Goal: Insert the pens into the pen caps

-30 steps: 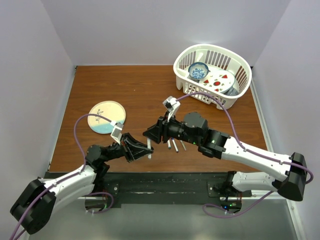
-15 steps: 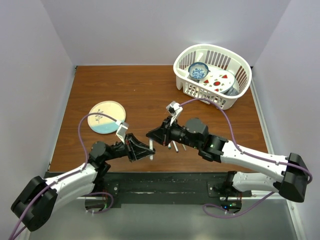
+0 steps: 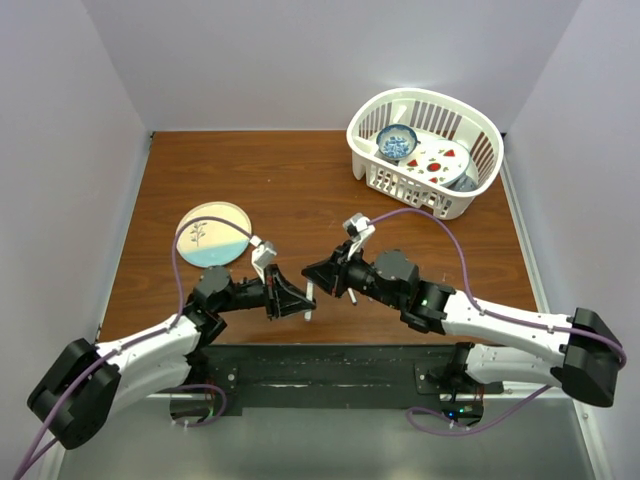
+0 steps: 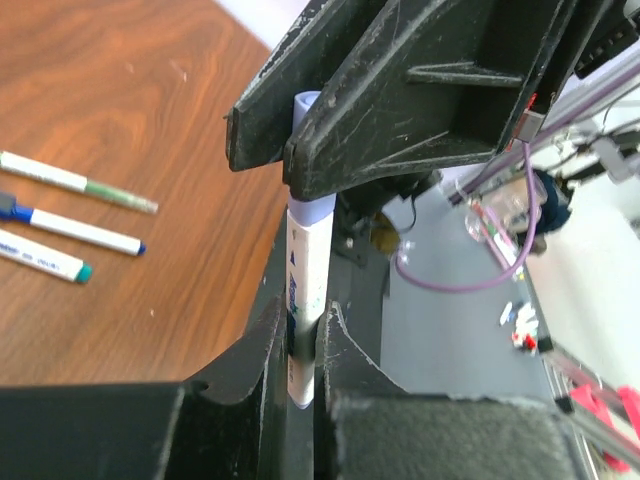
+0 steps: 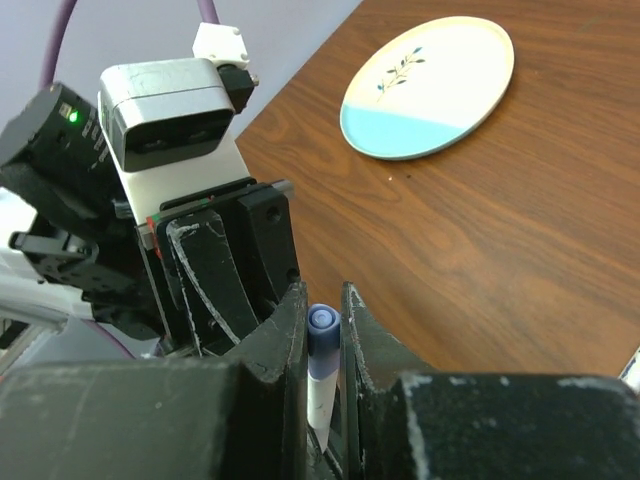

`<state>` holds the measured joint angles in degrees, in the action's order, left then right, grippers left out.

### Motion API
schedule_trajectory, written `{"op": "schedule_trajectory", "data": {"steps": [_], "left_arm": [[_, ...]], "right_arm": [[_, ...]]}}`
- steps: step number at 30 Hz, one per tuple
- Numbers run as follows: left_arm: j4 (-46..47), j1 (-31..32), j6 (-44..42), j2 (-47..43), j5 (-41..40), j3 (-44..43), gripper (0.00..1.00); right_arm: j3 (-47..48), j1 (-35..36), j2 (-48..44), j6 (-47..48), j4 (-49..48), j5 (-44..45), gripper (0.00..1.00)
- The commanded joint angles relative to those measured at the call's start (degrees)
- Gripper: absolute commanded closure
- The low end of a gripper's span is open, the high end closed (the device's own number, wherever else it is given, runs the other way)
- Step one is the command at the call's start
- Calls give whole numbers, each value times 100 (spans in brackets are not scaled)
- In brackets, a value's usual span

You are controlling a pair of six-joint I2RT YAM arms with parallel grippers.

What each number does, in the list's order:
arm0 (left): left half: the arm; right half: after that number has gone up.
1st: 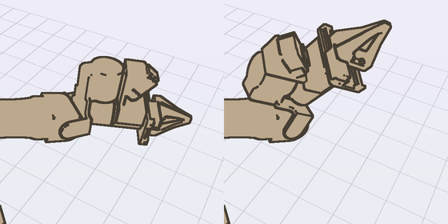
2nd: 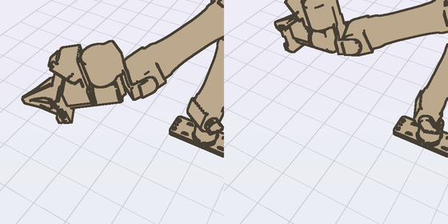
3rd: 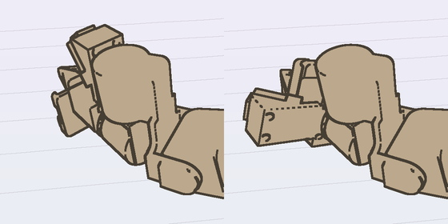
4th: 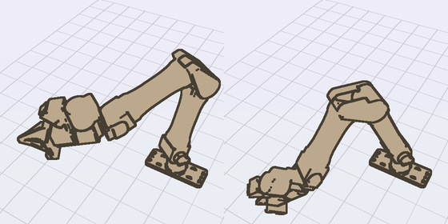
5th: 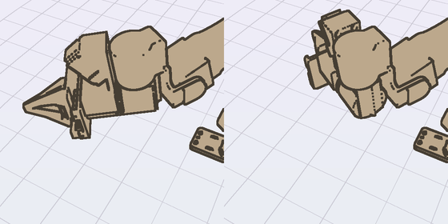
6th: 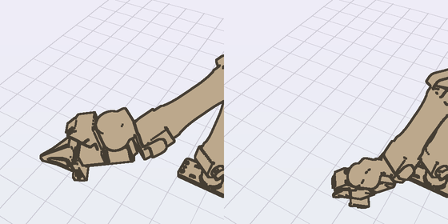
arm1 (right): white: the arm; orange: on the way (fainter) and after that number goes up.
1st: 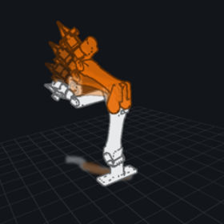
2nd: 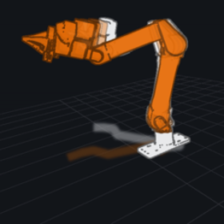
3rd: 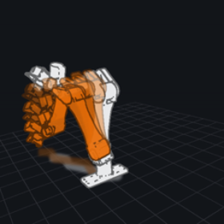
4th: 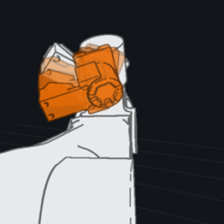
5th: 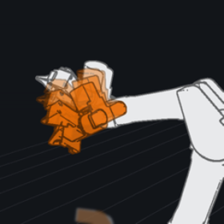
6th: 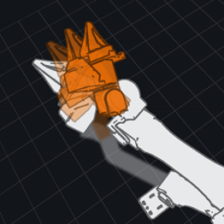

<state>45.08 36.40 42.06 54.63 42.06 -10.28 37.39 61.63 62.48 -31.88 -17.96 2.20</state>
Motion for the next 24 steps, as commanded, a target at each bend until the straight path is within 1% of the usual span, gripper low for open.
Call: {"op": "schedule_trajectory", "data": {"steps": [1,2,3,6,9,11,15,18,21,24], "left_arm": [[915,-432,-181,-58,-814,-773,100],[906,-598,-164,-84,-753,-773,100],[1167,-660,11,-67,-700,-704,100],[1511,-871,301,108,-568,-685,100],[1636,-968,381,197,-532,-720,100],[1513,-977,355,197,-533,-808,100],[838,-986,-4,83,-734,-1045,100],[451,-1091,-102,-92,-753,-1168,100],[282,-1100,-189,-120,-823,-1326,100],[-17,-1127,-365,-110,-805,-1494,100]], "right_arm": [[-749,570,-16,-371,408,-1291,100],[-950,579,-42,-433,102,-1388,100],[-996,631,-25,-485,56,-1389,100],[-1067,850,263,-574,-94,-1371,100],[-1111,1114,492,-653,-314,-1249,100],[-1076,1246,590,-670,-218,-1117,100],[-1014,1501,792,-794,-121,-809,100],[-926,1685,828,-680,265,-625,100],[-1075,1835,810,-697,284,-693,100],[-988,2124,845,-644,494,-677,100]]}}
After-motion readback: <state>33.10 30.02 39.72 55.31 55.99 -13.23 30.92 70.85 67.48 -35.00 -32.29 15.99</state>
